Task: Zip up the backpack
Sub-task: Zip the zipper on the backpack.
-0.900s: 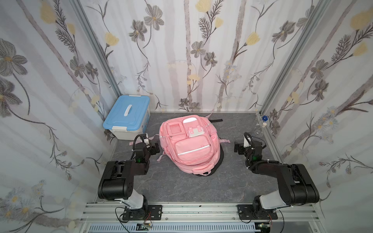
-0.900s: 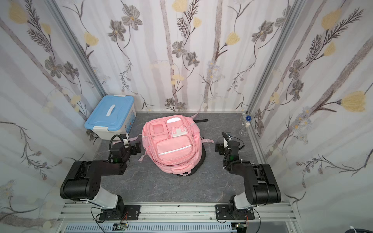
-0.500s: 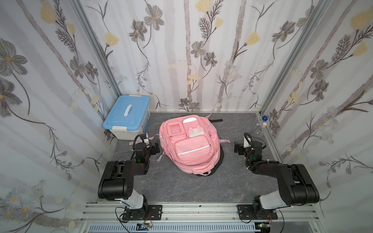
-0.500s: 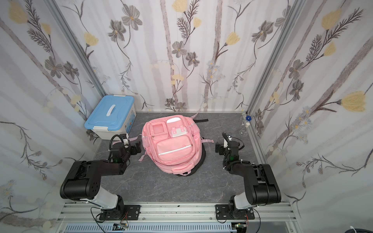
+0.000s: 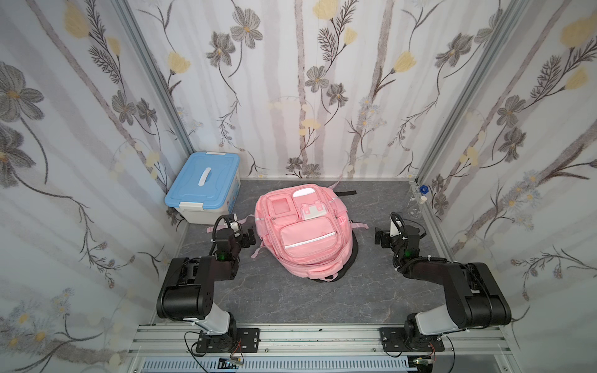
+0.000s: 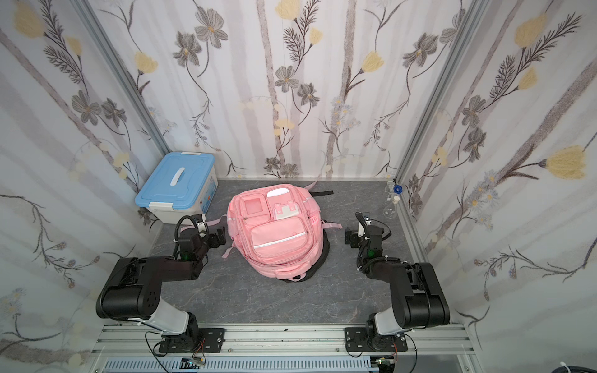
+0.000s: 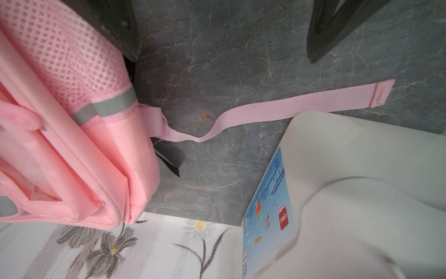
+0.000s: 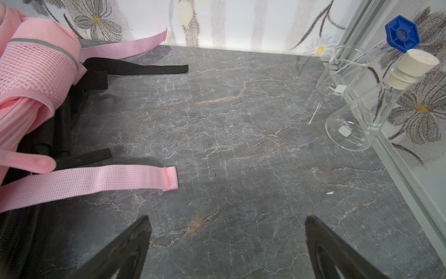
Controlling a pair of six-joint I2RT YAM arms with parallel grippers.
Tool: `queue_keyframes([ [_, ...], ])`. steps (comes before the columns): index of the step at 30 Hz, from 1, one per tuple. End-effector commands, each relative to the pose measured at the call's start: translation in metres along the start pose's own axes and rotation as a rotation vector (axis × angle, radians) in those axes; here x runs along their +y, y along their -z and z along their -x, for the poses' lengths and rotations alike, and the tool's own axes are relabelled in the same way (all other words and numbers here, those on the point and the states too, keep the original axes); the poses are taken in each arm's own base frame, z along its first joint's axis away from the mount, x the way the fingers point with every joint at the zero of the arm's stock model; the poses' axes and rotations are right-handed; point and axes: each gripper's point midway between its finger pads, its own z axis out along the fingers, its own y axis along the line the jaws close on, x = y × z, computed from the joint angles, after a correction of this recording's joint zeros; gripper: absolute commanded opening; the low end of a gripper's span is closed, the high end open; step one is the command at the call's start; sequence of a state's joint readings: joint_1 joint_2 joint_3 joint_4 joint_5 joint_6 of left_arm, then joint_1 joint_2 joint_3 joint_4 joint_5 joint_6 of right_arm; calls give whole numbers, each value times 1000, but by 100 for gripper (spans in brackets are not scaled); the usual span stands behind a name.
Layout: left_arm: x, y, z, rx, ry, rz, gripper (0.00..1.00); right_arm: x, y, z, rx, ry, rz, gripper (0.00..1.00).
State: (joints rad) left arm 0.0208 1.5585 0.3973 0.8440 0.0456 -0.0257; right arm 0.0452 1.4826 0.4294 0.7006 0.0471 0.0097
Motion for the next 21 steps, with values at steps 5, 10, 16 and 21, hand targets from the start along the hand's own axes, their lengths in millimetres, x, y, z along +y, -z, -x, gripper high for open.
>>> queue_keyframes([
  [5, 0, -1, 8, -30, -9, -1, 100, 2, 1, 5, -20, 2, 13, 100],
  [10, 6, 2, 19, -23, 6, 47, 100, -3, 9, 15, -46, -10, -14, 100],
  [16, 21, 39, 60, -61, 103, 221, 100, 17, 50, 75, -128, 18, 0, 100],
  [21, -3, 50, 88, -103, 246, 243, 100, 67, 59, 135, -85, -25, -57, 100],
])
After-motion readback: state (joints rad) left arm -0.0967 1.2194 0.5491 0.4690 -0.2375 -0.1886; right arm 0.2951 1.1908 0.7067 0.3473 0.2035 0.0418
